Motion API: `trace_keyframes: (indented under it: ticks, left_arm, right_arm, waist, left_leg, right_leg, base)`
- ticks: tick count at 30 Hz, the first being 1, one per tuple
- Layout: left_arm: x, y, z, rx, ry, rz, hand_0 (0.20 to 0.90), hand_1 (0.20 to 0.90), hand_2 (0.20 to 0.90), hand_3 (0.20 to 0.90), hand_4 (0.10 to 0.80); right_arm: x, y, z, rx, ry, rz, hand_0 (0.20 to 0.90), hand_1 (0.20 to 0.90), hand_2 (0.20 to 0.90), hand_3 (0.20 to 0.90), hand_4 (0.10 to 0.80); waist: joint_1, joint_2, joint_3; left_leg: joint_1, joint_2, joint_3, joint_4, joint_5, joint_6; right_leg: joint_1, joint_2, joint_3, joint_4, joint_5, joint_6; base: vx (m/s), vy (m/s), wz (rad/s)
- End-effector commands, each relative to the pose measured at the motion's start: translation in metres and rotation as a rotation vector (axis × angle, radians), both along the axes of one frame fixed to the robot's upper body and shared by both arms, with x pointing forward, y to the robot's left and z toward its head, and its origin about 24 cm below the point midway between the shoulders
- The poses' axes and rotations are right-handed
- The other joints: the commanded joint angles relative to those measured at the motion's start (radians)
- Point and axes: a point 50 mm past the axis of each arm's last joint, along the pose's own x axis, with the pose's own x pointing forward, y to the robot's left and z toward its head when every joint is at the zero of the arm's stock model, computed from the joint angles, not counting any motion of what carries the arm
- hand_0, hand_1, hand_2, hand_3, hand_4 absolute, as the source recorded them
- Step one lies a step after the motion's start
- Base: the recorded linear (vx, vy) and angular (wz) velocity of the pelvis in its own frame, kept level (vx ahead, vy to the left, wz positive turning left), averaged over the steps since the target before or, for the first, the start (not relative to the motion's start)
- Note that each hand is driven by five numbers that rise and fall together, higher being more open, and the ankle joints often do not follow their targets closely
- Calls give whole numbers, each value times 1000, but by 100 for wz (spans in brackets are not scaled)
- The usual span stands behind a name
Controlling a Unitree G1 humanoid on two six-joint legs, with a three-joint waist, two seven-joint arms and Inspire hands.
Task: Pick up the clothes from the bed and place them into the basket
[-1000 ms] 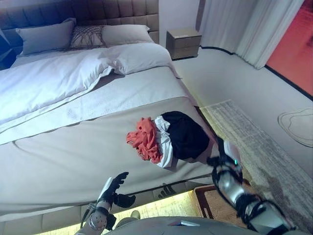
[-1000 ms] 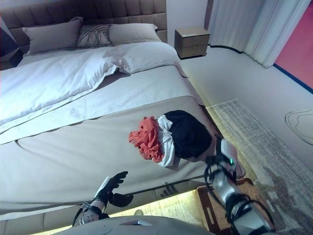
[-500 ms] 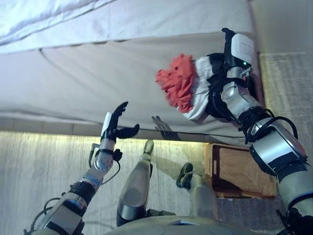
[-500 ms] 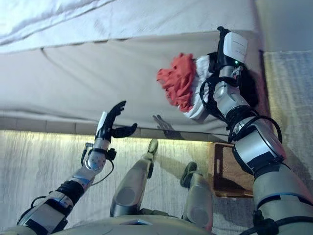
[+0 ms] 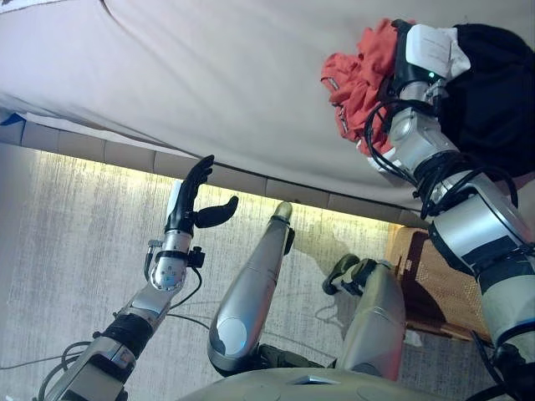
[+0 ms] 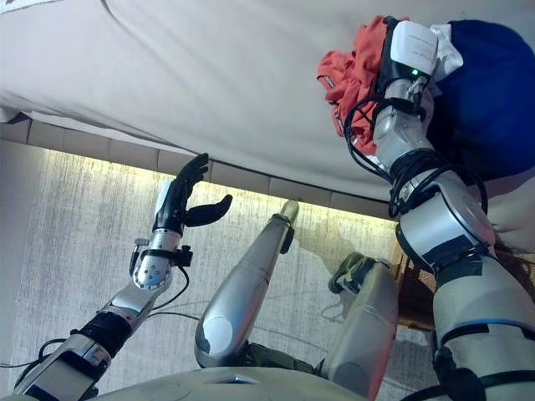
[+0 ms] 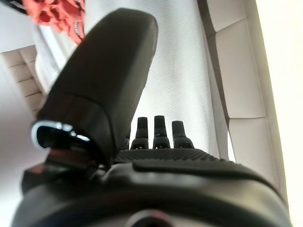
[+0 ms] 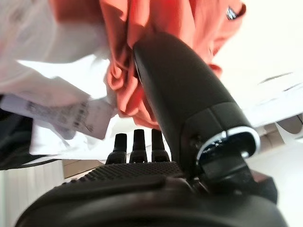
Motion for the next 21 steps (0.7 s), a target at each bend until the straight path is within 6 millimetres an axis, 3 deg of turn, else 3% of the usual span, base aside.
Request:
trace_keyframes:
  ticks: [1, 10, 17, 18, 19, 20, 21]
  left_arm:
    - [-2, -1, 50, -71, -280, -46, 900, 900, 900, 900, 800]
    - [-10, 4, 59, -48, -304, -56, 900, 900, 900, 900, 800]
    - [-16, 15, 62, -15, -297, -74, 900, 900, 900, 900, 800]
    - [-17, 16, 62, -2, -298, -76, 900, 900, 900, 900, 800]
    - [-18, 16, 62, 2, -298, -76, 900, 900, 900, 900, 800]
    - [-19, 17, 62, 10, -295, -76, 900, 900, 900, 900, 800]
    - [-21, 19, 59, 16, -280, -73, 900, 900, 900, 900, 800]
  right_arm:
    - [-4, 1, 69, -118, -124, -38, 900, 900, 900, 900, 800]
    - [-4, -13, 84, -61, 19, -16, 900, 900, 900, 900, 800]
    - [-5, 8, 93, -2, -16, 284, 900, 900, 900, 900, 800]
    - [-6, 10, 93, 21, -35, 300, 705, 705, 705, 672, 572]
    - [-6, 10, 93, 25, -42, 306, 594, 594, 594, 543, 443]
    - [-6, 13, 92, 40, -42, 346, 368, 368, 368, 280, 180]
    - [-7, 15, 87, 58, -59, 390, 300, 300, 300, 200, 100]
  waist:
    - [22, 42, -37]
    - [43, 50, -37]
    - [49, 38, -37]
    - [49, 35, -37]
    - [49, 35, -37]
    - [47, 31, -37]
    - [42, 25, -37]
  left_leg:
    - [-7, -24, 76, 116, -167, 97]
    - [-123, -35, 64, 196, -167, 101]
    - [-129, -32, 55, 206, -163, 97]
    - [-121, -31, 54, 206, -164, 95]
    - [-119, -30, 53, 205, -165, 95]
    - [-109, -29, 51, 203, -166, 93]
    - [-88, -27, 50, 196, -167, 92]
  right_leg:
    - [-54, 86, -6, -13, 55, -58]
    - [-159, 103, -5, 68, 40, -67]
    - [-155, 114, -16, 73, 39, -69]
    - [-145, 114, -20, 69, 40, -69]
    - [-142, 115, -20, 66, 40, -69]
    - [-131, 118, -21, 59, 41, -70]
    - [-110, 118, -24, 49, 45, -67]
  base:
    - [-5, -13, 11]
    - [9, -31, 7]
    - [20, -65, 0]
    - [18, -53, -6]
    - [20, -41, 0]
    - [34, -42, 3]
    - [53, -50, 3]
